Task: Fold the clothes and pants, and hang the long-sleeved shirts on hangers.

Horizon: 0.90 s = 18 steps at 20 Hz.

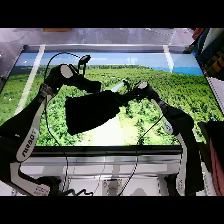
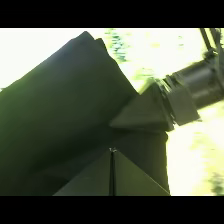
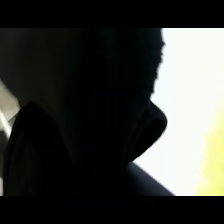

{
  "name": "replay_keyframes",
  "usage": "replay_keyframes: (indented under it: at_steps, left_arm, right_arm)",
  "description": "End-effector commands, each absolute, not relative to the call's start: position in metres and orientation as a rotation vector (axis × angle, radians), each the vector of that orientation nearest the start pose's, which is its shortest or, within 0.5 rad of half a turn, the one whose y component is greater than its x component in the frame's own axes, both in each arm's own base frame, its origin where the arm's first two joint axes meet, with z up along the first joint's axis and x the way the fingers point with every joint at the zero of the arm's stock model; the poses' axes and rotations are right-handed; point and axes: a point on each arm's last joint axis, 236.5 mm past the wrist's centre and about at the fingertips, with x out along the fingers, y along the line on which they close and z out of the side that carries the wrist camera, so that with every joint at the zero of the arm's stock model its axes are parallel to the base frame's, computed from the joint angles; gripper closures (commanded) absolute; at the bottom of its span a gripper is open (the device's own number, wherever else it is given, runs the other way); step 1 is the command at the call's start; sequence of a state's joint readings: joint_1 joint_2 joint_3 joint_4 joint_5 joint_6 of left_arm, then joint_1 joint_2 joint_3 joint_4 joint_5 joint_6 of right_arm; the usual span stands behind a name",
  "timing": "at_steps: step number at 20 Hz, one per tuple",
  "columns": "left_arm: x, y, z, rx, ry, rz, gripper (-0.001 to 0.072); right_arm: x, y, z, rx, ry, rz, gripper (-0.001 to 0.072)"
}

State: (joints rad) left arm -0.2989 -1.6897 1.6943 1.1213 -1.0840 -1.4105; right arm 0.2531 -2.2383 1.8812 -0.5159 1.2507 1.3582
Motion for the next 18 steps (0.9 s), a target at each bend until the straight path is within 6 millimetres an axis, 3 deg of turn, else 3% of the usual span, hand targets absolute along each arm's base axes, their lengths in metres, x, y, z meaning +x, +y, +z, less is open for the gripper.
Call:
replay_keyframes:
  at_steps: [1,5,7,9,13,16,18]
  left_arm:
    - [0.493,-0.199,0.068,0.1,1.002,-0.479,0.0701]
    - [0.493,-0.151,0.136,0.28,0.847,-0.347,0.0701]
    - [0.486,-0.139,0.172,0.308,0.774,-0.315,0.0701]
    - [0.476,-0.132,0.202,0.311,0.714,-0.301,0.0701]
    - [0.454,-0.126,0.25,0.295,0.615,-0.295,0.0701]
    - [0.439,-0.121,0.277,0.286,0.558,-0.291,0.0701]
    - [0.431,-0.119,0.291,0.281,0.527,-0.289,0.0701]
  right_arm:
    - [0.461,0.356,-0.083,0.673,1.417,0.969,0.0693]
    - [0.487,0.355,-0.04,0.668,1.295,1.008,0.0694]
    - [0.509,0.339,0.003,0.674,1.191,1.02,0.0694]
    - [0.528,0.311,0.059,0.72,1.07,1.018,0.0693]
    - [0.545,0.213,0.173,0.749,0.848,0.949,0.0693]
    - [0.536,0.123,0.248,0.807,0.726,0.819,0.0693]
    - [0.519,0.063,0.291,0.806,0.638,0.713,0.0693]
